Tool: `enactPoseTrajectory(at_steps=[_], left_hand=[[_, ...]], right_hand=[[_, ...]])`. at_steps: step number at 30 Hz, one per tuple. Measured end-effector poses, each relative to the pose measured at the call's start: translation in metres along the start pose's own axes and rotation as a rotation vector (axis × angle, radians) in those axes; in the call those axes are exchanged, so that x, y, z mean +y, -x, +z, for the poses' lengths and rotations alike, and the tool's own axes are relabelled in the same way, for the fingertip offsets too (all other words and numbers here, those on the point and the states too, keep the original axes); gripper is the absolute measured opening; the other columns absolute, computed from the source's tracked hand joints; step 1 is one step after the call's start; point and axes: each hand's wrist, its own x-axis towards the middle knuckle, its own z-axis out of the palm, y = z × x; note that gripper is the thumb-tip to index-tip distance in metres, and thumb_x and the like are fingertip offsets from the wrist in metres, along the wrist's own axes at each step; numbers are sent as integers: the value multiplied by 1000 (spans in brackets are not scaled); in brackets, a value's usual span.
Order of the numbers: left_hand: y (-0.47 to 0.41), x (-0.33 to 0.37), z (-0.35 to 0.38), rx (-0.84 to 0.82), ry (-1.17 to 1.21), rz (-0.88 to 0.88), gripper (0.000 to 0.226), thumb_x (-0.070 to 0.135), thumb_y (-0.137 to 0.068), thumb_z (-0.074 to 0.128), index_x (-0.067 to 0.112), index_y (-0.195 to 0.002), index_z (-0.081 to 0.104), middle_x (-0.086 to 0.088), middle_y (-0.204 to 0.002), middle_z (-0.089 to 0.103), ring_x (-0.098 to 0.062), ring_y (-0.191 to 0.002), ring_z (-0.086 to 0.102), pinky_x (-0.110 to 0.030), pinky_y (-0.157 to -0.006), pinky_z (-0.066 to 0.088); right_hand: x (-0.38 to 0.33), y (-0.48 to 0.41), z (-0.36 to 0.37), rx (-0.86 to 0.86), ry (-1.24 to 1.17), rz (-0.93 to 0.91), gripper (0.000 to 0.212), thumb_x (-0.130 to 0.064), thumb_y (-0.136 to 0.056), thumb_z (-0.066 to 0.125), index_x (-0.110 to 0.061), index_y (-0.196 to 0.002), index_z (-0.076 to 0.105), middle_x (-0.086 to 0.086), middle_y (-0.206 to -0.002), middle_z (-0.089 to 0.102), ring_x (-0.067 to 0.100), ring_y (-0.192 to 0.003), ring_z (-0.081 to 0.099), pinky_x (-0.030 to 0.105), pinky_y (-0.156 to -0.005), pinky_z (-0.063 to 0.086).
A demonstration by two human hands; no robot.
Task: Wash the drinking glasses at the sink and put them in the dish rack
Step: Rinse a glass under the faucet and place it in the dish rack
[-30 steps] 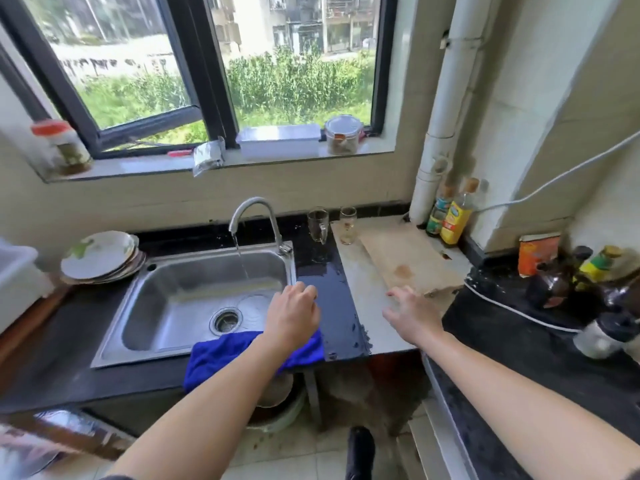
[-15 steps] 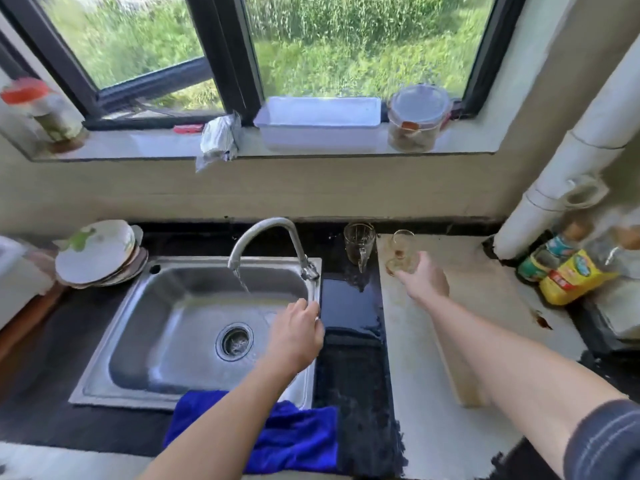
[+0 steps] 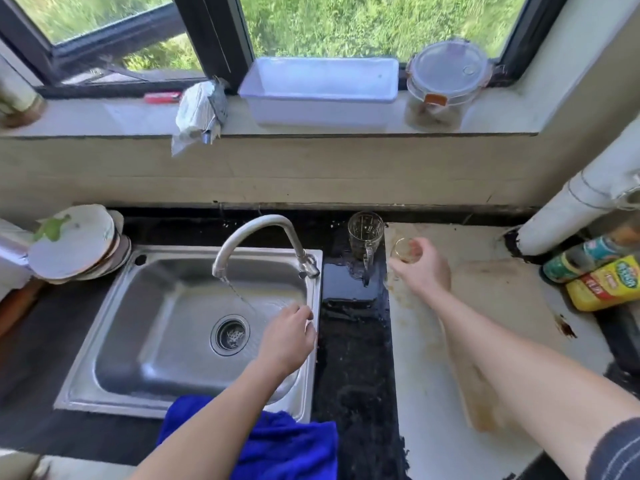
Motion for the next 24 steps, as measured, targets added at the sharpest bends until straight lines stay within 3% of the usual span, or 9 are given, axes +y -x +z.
enactPoseTrajectory(at_steps=[6,12,17,21,24], left_hand=[[6,-43,-4,-82,95,-124,25,20,-94,47,11,-114,60,-7,-115,58,-25,-104,56,-30,-83,38],[10,-113,-9,-138,273,-312,19,19,-89,54,11,-103,64,-8,-100,66,-26,-96,60,-31,-79,44],[9,-174,-7,-223,651,-514,10,20,-90,57,12,-95,62,-8,-88,62,-24,-81,57,-30,-72,41],[0,-211,-6,-286,1064,-721,15,25,-92,53,18,-104,56,-4,-83,51,-20,-70,47,-29,-60,42],[-4,-225,-2,-306,1399,-816,16,19,-96,51,18,-112,54,-9,-90,56,-27,-78,55,-38,-67,52]], right_hand=[[-32,67,28,-162,-85,-85,55,-54,-62,80,-31,-106,58,-15,-91,66,6,-79,64,32,-76,54],[-88,108,108,-352,-112,-102,55,-51,-64,79,-29,-110,57,-10,-96,64,8,-87,62,30,-79,52],[-131,135,179,-457,-143,-36,66,-53,-68,78,-29,-124,52,-8,-101,61,8,-92,59,25,-72,49],[-151,139,226,-407,-186,102,65,-55,-60,80,-25,-113,57,-9,-87,64,11,-80,63,41,-73,58],[-159,141,242,-392,-234,220,53,-46,-66,82,-18,-105,59,-1,-92,66,14,-75,65,35,-65,61]])
